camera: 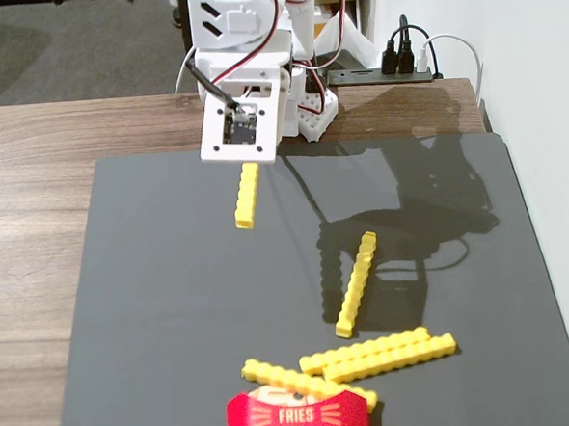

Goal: Grab a fry

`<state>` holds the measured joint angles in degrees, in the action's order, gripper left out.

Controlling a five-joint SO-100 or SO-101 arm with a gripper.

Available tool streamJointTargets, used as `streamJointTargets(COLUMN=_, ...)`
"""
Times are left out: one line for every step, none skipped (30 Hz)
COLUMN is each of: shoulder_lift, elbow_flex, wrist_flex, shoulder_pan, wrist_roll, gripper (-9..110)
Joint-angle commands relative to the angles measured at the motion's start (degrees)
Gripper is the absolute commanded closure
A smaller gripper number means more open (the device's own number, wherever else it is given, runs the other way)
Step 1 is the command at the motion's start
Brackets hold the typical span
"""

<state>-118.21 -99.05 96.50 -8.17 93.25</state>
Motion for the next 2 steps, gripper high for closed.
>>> streamJointTargets(shoulder_lift=-2.0, elbow_flex=2.8, wrist_flex=0.4, shoulder_pan=-0.4, wrist_roll=0.5, gripper=101)
streamJointTargets(shoulder_lift=-1.9, elbow_flex=2.8, wrist_flex=0.5, shoulder_pan=-0.5, wrist_roll=0.7, gripper=101)
